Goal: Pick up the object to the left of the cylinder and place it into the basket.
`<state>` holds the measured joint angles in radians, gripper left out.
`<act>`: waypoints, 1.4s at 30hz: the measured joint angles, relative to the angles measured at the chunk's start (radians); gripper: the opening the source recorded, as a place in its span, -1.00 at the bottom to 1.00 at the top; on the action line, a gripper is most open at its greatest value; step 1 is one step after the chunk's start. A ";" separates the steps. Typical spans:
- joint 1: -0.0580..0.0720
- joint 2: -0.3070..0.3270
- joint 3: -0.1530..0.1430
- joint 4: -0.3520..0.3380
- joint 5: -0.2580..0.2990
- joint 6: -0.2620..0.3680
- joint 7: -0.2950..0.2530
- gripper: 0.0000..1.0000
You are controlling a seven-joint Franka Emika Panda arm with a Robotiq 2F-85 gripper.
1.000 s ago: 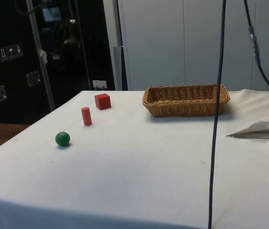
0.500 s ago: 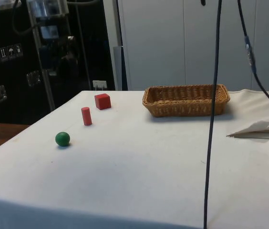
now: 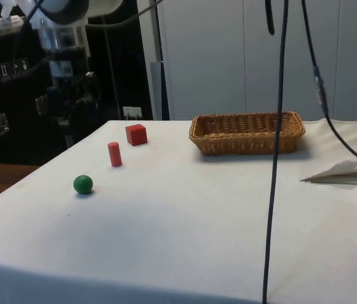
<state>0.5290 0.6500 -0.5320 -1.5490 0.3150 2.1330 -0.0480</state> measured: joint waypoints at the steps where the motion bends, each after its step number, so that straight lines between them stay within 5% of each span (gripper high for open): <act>1: 0.000 0.007 0.002 0.002 0.003 0.007 0.001 1.00; 34: 0.000 0.243 0.042 0.082 0.114 0.186 0.016 1.00; 42: -0.018 0.277 0.034 0.078 0.123 0.232 -0.005 1.00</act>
<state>0.5110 0.9270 -0.4980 -1.4710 0.4380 2.3650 -0.0530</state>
